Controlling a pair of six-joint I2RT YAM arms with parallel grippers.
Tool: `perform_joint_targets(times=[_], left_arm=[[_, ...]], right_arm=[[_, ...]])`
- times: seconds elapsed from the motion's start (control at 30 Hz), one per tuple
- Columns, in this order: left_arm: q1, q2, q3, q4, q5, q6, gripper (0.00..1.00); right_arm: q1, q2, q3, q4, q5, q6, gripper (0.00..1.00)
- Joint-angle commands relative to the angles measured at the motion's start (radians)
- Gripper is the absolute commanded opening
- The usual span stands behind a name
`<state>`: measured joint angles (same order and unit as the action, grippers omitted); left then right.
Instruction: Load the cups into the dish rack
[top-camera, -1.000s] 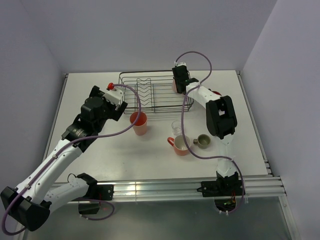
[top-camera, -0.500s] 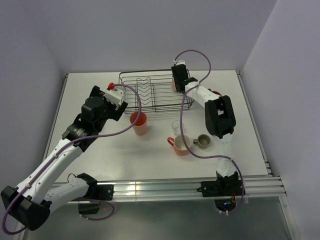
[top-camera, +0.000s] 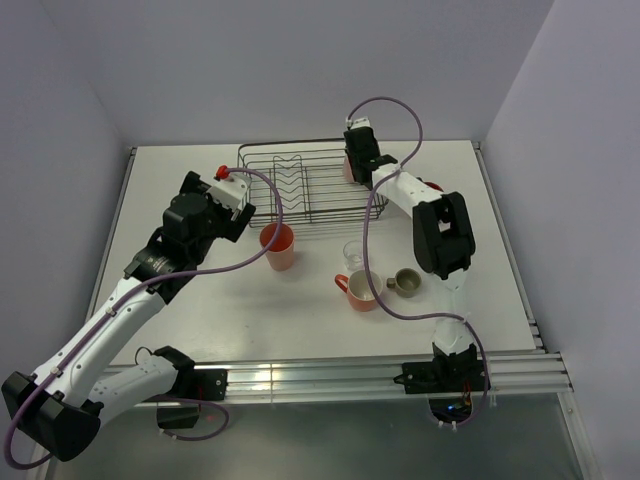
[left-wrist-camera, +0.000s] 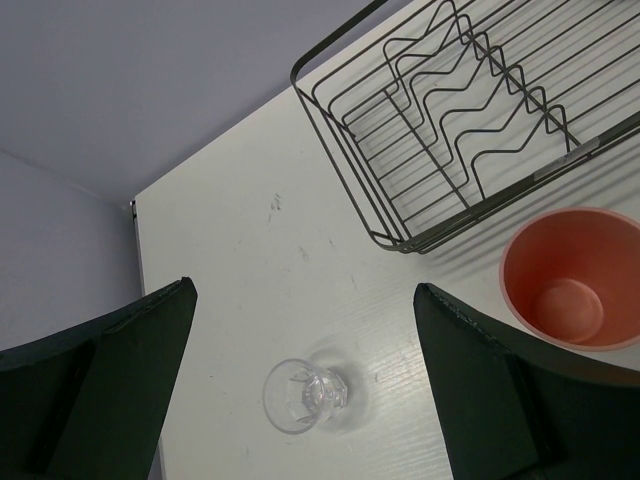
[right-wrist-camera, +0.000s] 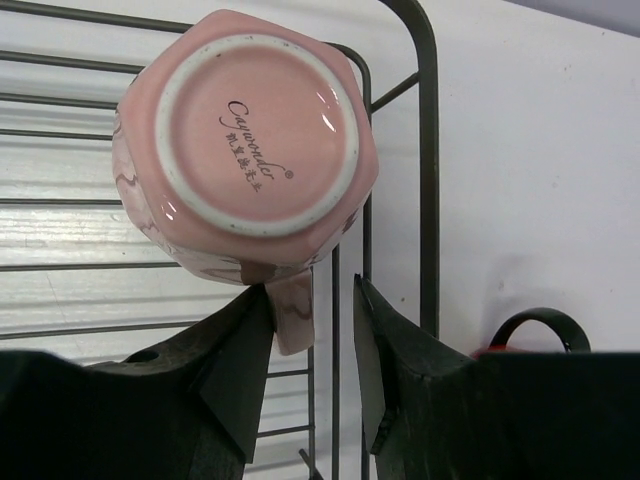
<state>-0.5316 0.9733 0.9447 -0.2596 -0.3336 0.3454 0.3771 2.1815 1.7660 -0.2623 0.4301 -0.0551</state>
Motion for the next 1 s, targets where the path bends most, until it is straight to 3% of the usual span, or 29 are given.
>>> perform_joint_targets(times=[0.0, 0.47, 0.83, 0.97], left_arm=[[0.001, -0.005, 0.016, 0.022, 0.022, -0.013, 0.99], [0.001, -0.01, 0.002, 0.04, 0.042, -0.017, 0.99], [0.001, -0.022, 0.011, 0.053, 0.064, -0.028, 0.99], [0.001, -0.027, 0.025, 0.023, 0.094, -0.042, 0.99]], right_arm=[[0.006, -0.083, -0.014, 0.07, 0.035, -0.026, 0.44], [-0.015, -0.153, -0.059, 0.067, -0.016, -0.051, 0.48], [-0.04, -0.328, -0.125, -0.014, -0.123, -0.071, 0.68], [-0.108, -0.448, -0.155, -0.109, -0.27, -0.055, 0.77]])
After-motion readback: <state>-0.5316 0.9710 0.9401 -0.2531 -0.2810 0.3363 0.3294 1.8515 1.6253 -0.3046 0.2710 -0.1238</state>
